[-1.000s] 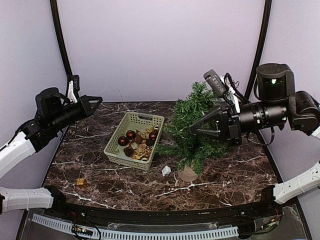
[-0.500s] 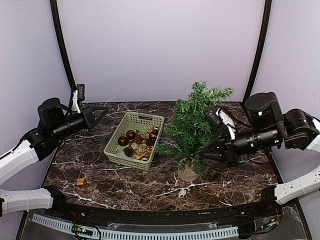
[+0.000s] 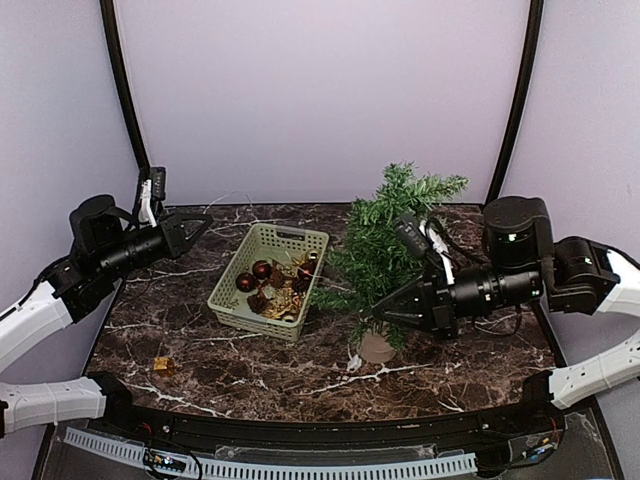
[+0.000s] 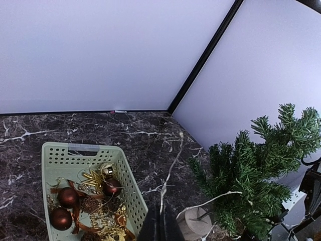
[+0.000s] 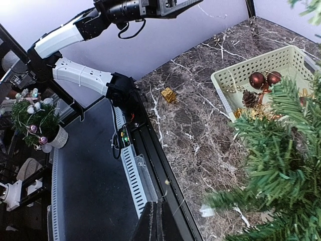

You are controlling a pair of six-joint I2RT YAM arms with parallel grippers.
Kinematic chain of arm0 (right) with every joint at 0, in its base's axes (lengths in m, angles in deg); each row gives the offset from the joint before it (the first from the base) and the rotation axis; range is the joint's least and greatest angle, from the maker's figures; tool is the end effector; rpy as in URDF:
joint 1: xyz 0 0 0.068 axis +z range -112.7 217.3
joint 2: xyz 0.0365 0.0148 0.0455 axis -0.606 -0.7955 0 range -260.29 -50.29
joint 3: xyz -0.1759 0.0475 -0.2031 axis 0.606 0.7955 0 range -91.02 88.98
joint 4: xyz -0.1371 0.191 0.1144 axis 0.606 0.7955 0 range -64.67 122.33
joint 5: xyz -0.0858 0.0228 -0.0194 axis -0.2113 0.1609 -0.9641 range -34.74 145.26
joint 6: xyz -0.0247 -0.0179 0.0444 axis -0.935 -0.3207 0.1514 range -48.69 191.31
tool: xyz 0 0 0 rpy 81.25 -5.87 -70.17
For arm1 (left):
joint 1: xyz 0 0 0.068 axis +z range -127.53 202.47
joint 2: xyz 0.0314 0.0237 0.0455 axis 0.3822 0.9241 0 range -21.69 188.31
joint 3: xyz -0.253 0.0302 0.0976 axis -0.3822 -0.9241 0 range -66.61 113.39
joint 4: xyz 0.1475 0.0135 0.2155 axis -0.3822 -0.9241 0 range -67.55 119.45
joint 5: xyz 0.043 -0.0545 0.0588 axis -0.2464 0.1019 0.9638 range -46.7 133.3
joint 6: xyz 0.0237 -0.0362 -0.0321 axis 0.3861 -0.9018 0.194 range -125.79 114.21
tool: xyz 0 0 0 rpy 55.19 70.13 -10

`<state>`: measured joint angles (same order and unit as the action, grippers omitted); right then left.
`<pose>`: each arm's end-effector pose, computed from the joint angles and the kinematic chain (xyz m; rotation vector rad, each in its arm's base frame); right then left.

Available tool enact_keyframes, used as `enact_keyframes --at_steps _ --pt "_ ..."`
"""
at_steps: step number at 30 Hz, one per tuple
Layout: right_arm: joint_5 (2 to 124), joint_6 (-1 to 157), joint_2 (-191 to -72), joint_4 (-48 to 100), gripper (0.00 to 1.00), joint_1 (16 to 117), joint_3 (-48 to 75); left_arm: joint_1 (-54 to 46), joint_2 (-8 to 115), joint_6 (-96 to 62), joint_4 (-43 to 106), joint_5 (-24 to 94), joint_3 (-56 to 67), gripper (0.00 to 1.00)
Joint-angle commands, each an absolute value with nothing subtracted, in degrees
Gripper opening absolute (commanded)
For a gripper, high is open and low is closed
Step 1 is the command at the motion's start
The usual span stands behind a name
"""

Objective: Decorate the small christmas tree
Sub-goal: Place the string light at the corner of the board.

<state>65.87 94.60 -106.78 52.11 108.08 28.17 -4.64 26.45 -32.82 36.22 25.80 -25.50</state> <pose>0.0644 0.2050 0.3704 -0.9991 1.9361 1.2017 0.1752 -0.1017 0.3393 0.2527 1.6429 -0.9694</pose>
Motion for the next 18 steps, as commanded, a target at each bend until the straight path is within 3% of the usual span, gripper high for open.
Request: enact_keyframes --at_steps 1,10,18 --pt "63.17 95.74 -109.59 44.19 0.01 111.93 29.79 -4.43 23.35 -31.59 37.3 24.41 -25.6 0.0" --pt "49.72 90.99 -122.73 47.74 0.0 121.09 22.18 -4.43 22.23 -31.74 35.12 29.09 -27.13 0.0" --pt "44.61 92.51 -130.77 40.84 0.0 122.1 20.2 -4.43 22.83 -32.62 36.32 30.65 -26.21 0.0"
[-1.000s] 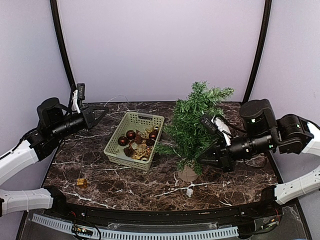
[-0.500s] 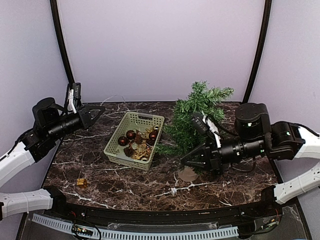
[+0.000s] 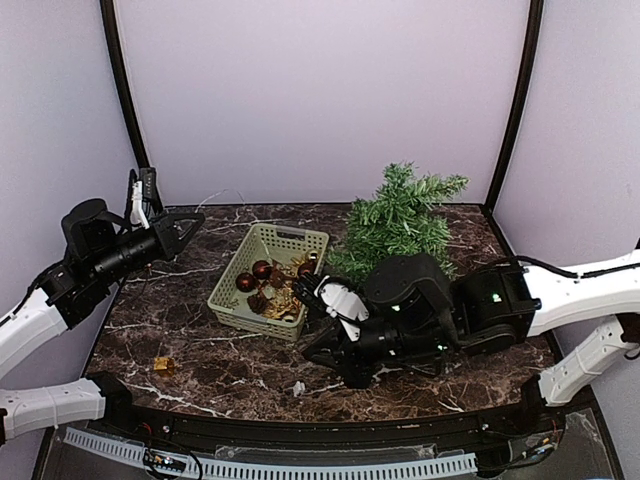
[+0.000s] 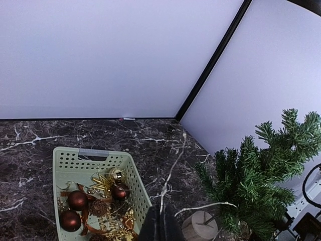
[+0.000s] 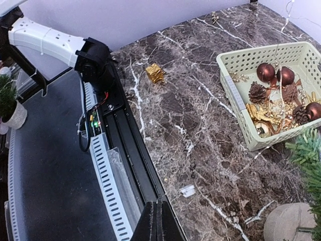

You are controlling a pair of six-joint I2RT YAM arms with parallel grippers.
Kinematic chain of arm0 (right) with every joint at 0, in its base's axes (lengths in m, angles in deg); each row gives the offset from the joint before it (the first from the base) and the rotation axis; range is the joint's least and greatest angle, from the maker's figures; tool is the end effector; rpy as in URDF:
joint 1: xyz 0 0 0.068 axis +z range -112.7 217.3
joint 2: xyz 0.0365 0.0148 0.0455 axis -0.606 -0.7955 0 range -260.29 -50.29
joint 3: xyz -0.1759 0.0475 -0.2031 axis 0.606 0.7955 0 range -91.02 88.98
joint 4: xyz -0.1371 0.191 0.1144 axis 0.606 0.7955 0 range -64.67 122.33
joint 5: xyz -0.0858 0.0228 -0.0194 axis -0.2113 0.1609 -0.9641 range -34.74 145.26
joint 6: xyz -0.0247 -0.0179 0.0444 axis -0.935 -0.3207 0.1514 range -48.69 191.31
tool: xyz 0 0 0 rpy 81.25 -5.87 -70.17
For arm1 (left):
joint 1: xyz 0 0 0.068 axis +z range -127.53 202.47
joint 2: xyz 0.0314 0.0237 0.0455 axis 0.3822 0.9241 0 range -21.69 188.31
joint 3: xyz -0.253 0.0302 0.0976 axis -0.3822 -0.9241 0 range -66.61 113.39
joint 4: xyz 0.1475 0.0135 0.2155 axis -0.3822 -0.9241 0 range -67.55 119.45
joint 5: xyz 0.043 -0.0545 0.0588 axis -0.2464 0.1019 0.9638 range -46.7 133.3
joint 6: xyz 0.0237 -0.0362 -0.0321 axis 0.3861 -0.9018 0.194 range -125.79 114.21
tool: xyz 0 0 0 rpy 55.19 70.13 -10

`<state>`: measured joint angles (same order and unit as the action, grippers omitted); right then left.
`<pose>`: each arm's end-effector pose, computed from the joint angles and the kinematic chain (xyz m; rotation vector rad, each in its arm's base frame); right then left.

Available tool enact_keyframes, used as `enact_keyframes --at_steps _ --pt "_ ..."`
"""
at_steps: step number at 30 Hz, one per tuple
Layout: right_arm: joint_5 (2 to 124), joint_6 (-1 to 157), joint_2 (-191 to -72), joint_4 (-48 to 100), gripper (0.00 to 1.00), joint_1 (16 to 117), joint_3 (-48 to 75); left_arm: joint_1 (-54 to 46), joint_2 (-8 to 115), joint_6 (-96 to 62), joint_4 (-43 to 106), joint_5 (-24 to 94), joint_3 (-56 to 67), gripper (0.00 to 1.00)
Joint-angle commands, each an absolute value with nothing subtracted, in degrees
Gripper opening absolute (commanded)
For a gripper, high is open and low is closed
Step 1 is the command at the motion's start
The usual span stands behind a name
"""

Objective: Decorate the small christmas tree
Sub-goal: Place the string light at the corner of the board.

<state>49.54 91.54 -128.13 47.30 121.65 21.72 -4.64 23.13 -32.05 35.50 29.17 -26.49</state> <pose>0.0338 0.3067 0.3268 -1.1637 1.9765 0.9240 0.1655 -0.0944 0.3419 0.2161 1.6090 -0.9187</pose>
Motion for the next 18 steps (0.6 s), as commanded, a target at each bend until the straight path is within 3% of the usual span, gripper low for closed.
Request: enact_keyframes --at_steps 1,8,15,18 --pt "43.95 93.29 -131.77 40.01 0.01 122.15 20.08 -4.43 22.85 -32.7 36.27 31.87 -26.11 0.0" --pt "38.71 95.4 -138.13 37.34 0.1 123.3 19.4 -4.35 25.14 -34.62 33.66 39.45 -22.97 0.0" --pt "34.79 96.78 -142.79 35.57 0.55 125.26 17.59 -4.34 23.66 -35.06 34.43 44.78 -22.76 0.0" --pt "32.84 96.79 -146.41 37.85 0.61 125.62 14.5 -4.26 22.77 -34.87 34.45 46.11 -23.03 0.0"
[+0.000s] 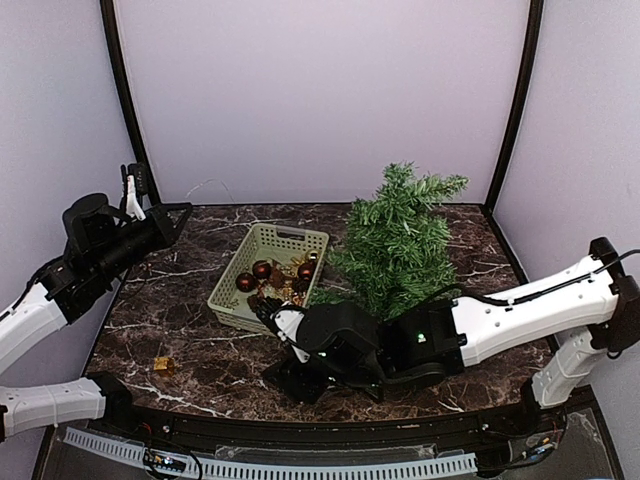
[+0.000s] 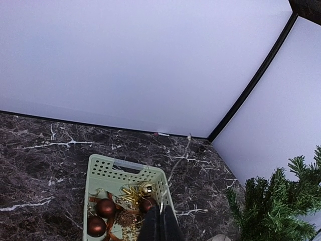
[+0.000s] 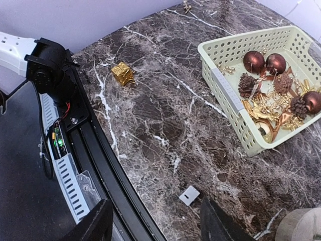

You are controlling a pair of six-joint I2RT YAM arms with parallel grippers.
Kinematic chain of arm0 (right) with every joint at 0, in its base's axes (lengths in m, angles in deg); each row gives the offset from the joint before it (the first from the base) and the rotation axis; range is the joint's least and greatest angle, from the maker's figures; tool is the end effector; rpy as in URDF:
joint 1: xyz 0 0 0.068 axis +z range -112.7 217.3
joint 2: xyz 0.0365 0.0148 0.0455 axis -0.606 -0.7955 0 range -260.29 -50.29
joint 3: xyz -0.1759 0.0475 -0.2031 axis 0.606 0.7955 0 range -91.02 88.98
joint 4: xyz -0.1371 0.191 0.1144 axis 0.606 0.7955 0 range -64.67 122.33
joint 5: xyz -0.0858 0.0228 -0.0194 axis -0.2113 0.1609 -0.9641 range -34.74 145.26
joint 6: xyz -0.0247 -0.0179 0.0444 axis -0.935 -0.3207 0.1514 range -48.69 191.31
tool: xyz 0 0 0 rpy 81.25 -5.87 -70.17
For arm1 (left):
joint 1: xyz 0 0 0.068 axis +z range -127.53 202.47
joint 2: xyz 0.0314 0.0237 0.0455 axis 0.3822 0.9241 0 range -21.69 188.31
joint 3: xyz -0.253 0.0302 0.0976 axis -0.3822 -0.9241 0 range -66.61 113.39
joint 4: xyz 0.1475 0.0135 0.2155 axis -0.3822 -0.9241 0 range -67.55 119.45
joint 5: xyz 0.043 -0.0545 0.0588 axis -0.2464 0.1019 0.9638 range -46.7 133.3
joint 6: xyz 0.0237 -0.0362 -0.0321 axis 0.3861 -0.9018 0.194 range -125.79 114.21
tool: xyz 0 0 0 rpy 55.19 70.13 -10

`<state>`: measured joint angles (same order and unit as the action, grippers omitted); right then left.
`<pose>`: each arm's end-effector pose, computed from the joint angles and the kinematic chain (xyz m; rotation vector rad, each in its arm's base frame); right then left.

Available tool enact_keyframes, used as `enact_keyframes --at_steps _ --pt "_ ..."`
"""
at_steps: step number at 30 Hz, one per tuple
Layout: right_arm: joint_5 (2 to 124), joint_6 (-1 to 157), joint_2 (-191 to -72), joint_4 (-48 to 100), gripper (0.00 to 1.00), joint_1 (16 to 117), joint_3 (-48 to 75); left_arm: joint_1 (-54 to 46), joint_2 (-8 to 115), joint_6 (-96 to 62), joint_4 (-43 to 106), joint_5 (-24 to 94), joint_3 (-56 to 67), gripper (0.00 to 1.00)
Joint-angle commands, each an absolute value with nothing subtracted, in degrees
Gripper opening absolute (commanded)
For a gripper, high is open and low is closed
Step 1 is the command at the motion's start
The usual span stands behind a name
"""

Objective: Decorate the small christmas tree
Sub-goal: Place the string light at the corner of the board, then pick up the side of the string light from the corner of the board.

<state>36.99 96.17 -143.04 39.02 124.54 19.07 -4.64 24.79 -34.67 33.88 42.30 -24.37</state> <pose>0.0288 0.3675 0.2733 -1.0169 2.0344 0.7437 0.1747 -0.0901 0.3471 -0.0110 1.6217 -0.7761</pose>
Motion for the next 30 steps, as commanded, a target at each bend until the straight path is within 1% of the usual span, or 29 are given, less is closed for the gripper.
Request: enact_keyframes --at_steps 1,6,9,12,18,22,25,28,30 --pt "31.66 97.44 -147.76 38.99 0.61 125.6 13.16 -4.26 22.58 -34.7 34.35 46.16 -22.91 0.0" --pt "27.79 101.87 -155.92 45.94 0.61 125.62 5.33 -4.25 22.37 -34.09 33.52 46.25 -22.41 0.0" --pt "26.2 105.87 -160.58 52.32 0.58 125.01 0.59 -4.21 21.92 -33.61 32.81 46.9 -22.46 0.0" --pt "25.89 109.35 -163.8 56.88 0.57 124.07 -1.79 -4.2 21.45 -33.4 32.42 47.27 -22.65 0.0" --pt "28.01 114.34 -165.91 57.59 0.54 121.21 -0.34 -4.16 21.44 -33.39 32.5 46.4 -22.76 0.0" --pt "29.5 114.45 -166.61 53.89 0.54 118.93 2.08 -4.16 21.41 -33.42 32.93 45.3 -22.99 0.0" --pt "29.52 113.65 -168.5 52.24 0.53 117.76 1.35 -4.16 21.42 -33.54 33.72 44.6 -23.57 0.0" --pt "28.47 112.55 -171.1 52.86 0.5 117.24 -1.52 -4.15 21.74 -33.64 34.06 44.05 -23.78 0.0" --pt "28.14 111.51 -172.37 52.84 0.44 117.17 -2.98 -4.16 22.14 -33.58 34.21 43.67 -23.73 0.0"
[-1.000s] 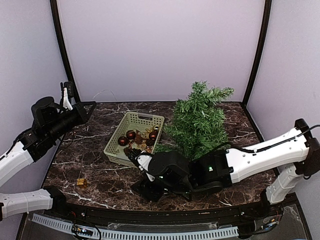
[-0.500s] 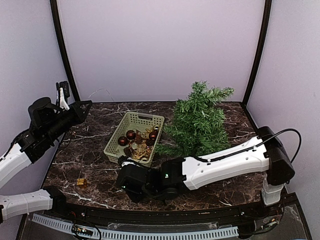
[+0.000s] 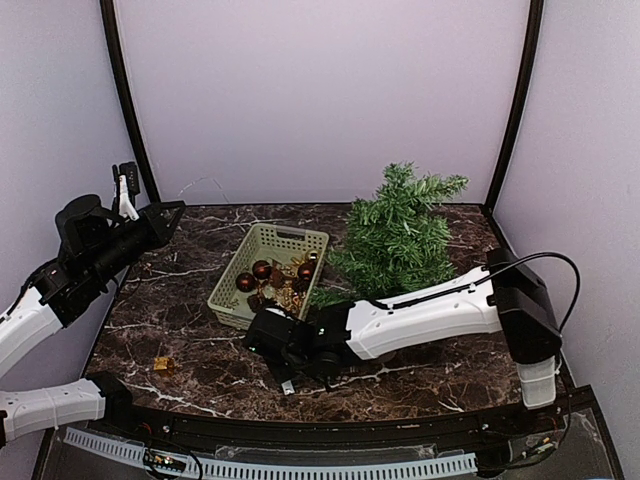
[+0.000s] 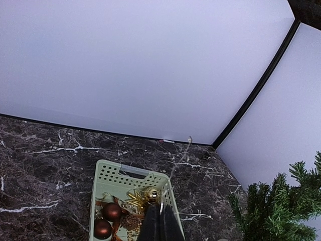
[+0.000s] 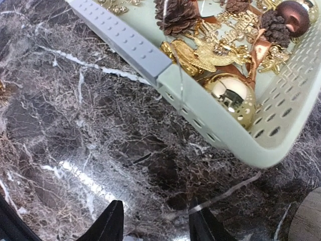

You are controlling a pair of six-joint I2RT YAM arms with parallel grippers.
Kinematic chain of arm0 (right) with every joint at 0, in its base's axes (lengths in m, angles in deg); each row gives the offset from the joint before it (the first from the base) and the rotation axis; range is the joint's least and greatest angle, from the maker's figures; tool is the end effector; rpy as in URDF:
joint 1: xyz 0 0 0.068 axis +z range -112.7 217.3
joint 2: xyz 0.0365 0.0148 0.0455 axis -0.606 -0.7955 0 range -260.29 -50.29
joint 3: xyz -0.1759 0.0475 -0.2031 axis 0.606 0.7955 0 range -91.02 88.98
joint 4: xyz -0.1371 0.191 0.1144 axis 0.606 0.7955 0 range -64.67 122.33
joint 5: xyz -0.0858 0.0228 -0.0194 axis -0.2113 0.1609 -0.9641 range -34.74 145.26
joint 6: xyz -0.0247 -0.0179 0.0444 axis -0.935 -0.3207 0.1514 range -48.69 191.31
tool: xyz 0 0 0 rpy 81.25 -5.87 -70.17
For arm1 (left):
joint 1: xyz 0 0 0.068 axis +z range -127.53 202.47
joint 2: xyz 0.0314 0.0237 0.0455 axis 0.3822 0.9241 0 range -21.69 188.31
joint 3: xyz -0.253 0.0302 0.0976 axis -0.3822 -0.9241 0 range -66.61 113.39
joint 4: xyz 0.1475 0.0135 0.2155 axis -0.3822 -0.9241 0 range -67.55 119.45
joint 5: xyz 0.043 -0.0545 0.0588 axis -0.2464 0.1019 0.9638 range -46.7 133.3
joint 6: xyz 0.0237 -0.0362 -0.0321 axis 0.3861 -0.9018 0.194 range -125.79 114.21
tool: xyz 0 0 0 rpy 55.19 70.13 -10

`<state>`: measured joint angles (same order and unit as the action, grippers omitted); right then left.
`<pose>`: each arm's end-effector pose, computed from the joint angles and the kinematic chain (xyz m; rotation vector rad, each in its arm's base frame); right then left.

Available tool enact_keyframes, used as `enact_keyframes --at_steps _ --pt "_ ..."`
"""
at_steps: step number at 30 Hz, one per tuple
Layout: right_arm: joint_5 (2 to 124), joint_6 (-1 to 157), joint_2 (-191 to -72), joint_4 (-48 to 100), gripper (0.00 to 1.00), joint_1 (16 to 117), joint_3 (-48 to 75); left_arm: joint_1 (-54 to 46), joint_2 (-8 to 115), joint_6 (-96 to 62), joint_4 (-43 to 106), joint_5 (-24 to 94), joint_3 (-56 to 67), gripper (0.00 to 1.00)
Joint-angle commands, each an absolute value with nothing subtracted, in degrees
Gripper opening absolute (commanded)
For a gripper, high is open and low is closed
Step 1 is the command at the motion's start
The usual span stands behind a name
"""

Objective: Decorate the small christmas tree
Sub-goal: Pick up the side of the string light from the corner of the board.

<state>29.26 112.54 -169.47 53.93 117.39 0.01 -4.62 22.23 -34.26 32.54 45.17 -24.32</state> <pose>0.0919 0.4363 0.1820 -0.6715 2.3824 0.3215 0.1661 -0.0836 0.3525 -0.0460 1.5925 -0.7385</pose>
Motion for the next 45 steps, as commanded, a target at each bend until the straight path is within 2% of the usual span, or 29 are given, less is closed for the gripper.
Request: enact_keyframes --at_steps 1,7,11,15,29,38,45 --pt "27.98 111.02 -172.88 52.9 0.42 117.19 -3.6 -4.16 22.31 -33.57 34.33 43.53 -23.61 0.0" --pt "27.2 109.78 -172.46 53.15 0.1 117.18 -4.34 -4.16 22.59 -33.24 34.38 43.56 -23.13 0.0" --pt "28.85 107.44 -167.13 49.4 0.0 117.81 -0.66 -4.08 22.89 -33.4 34.54 43.77 -23.18 0.0" --pt "30.44 103.54 -159.55 44.58 0.0 119.89 4.8 -3.99 23.05 -33.85 35.01 44.19 -23.51 0.0" --pt "40.41 100.81 -132.79 43.66 0.0 123.06 19.52 -3.36 24.58 -33.85 33.4 46.22 -20.75 0.0" --pt "27.81 104.77 -116.3 55.4 0.0 123.06 23.92 -1.11 26.43 -33.69 33.34 46.75 -18.86 0.0" --pt "17.55 107.93 -111.22 66.43 0.0 123.06 23.56 4.5 29.92 -35.96 35.43 40.94 -17.49 0.0"
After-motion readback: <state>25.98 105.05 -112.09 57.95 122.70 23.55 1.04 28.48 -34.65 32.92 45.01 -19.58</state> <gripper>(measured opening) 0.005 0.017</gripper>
